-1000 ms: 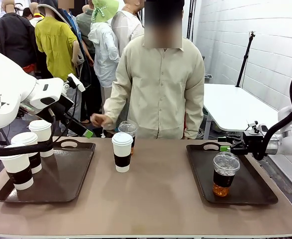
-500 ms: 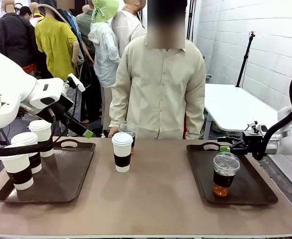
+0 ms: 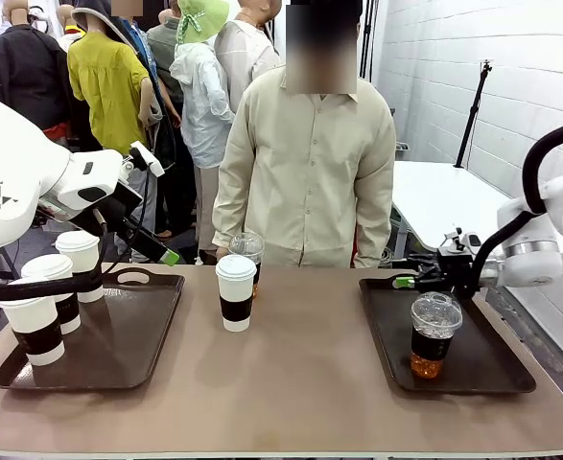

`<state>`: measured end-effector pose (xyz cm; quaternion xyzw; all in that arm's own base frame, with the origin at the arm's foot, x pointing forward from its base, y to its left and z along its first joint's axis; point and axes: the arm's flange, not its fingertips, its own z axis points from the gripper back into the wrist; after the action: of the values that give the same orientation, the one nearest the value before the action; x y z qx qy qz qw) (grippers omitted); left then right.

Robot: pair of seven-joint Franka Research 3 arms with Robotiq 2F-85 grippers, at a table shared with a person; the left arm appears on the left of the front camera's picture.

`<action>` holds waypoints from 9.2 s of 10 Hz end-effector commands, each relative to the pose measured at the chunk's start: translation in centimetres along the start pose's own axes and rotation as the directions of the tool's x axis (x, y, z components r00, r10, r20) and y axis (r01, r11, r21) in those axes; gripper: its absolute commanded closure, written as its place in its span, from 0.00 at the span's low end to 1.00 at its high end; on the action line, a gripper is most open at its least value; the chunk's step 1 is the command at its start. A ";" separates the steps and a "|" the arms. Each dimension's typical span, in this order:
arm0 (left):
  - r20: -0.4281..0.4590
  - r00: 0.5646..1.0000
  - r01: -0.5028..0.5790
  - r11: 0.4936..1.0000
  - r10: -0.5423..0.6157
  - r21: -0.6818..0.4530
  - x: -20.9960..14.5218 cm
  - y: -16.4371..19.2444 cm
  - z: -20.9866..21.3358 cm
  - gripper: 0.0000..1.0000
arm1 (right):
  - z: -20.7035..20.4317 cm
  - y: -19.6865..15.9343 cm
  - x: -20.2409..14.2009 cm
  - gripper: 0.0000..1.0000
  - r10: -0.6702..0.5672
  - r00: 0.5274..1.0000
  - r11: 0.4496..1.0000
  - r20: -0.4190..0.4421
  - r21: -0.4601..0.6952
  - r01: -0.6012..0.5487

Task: Distribute the coffee onto the tray.
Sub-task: Pick up another iced Americano from the middle of the table and place it on the right Handle tray.

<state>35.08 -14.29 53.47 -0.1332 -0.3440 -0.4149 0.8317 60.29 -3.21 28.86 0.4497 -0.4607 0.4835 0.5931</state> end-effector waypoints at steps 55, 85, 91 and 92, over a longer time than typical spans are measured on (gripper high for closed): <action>-0.007 1.000 -0.003 1.000 0.003 -0.003 0.0 -0.2 0.0 0.00 | -17.2 -4.7 0.9 0.00 -0.063 0.997 0.989 0.034 0.137 0.058; -0.007 1.000 -0.003 1.000 0.003 -0.003 0.0 -0.2 0.0 0.00 | -32.7 -6.2 1.0 0.00 -0.030 0.999 0.991 0.036 0.132 0.025; -0.007 1.000 -0.003 1.000 0.003 -0.003 0.0 -0.2 0.0 0.00 | -34.4 -6.6 1.4 0.00 -0.039 0.999 0.986 0.030 0.166 0.034; -0.007 1.000 -0.003 1.000 0.003 -0.003 0.0 -0.2 0.0 0.00 | -34.6 -6.7 1.4 0.00 -0.040 0.999 0.985 0.027 0.167 0.035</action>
<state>35.08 -14.29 53.46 -0.1334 -0.3440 -0.4149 0.8317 69.84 29.42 23.63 0.5133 -0.4299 0.5025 0.5470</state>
